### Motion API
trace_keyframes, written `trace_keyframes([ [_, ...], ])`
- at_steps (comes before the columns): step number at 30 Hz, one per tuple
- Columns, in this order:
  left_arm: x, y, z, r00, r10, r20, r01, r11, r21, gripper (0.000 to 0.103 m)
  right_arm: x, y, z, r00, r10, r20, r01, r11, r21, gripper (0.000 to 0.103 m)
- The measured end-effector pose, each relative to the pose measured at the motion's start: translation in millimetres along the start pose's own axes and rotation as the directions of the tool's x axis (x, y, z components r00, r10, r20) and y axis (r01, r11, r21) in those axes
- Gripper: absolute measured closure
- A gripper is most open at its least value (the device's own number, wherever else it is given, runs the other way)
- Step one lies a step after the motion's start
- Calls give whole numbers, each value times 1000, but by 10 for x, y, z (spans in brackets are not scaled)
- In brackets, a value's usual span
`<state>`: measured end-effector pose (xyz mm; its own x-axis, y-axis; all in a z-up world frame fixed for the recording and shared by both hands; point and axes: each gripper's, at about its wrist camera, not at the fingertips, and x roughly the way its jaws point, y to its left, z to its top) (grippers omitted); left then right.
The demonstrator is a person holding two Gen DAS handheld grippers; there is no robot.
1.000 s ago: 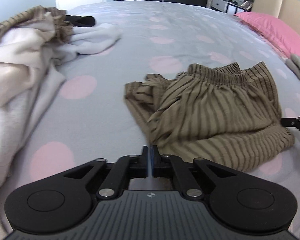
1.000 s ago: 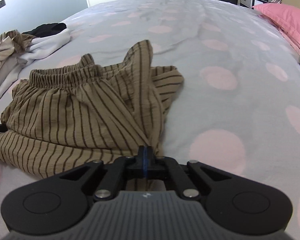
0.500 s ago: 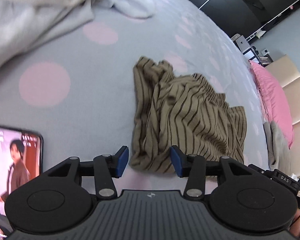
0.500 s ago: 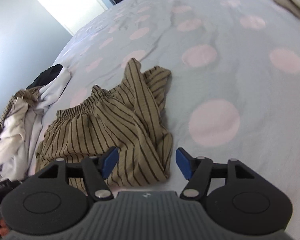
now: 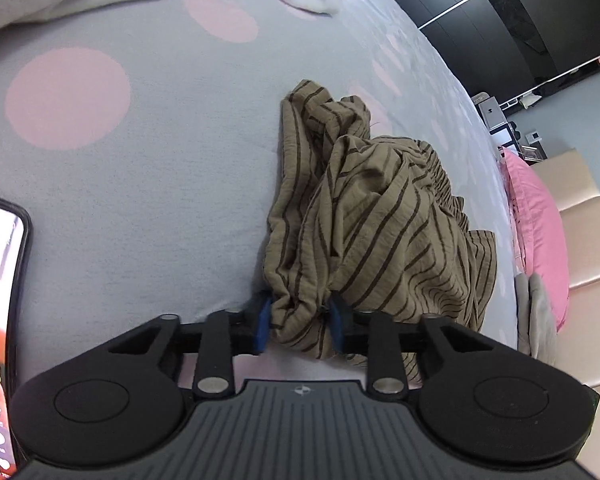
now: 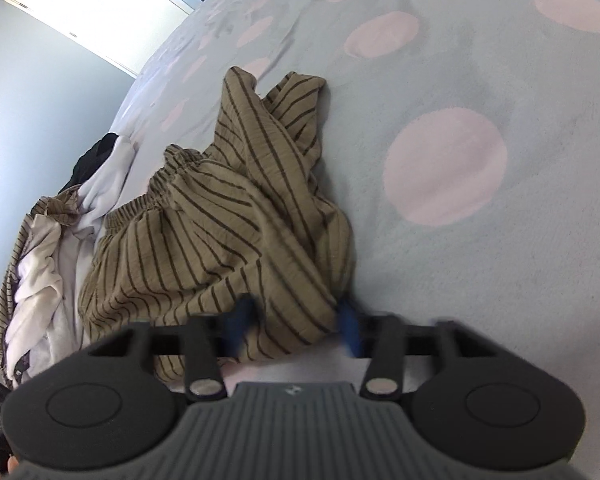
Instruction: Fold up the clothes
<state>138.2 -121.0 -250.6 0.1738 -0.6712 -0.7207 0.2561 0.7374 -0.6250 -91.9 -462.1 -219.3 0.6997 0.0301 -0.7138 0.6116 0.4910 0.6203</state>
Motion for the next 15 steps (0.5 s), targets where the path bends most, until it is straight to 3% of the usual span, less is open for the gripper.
trace_keyframes([
  [1,-31,-36,8,1000,2,7,-2,1000,15,89,-10,-30,7,1000,4,6,-4,1000,24,90],
  [5,-285,-284,87,1000,4,27,-7,994,105,92,-229,44,88,998,26,54,-28,999,28,96],
  [10,-527,-598,108,996,70,-58,-59,982,181,93,-593,361,132,997,-53,62,56,997,-50,97],
  [15,-545,-593,-170,978,132,-163,-91,968,235,93,-828,370,-98,989,-147,-17,145,985,-97,97],
])
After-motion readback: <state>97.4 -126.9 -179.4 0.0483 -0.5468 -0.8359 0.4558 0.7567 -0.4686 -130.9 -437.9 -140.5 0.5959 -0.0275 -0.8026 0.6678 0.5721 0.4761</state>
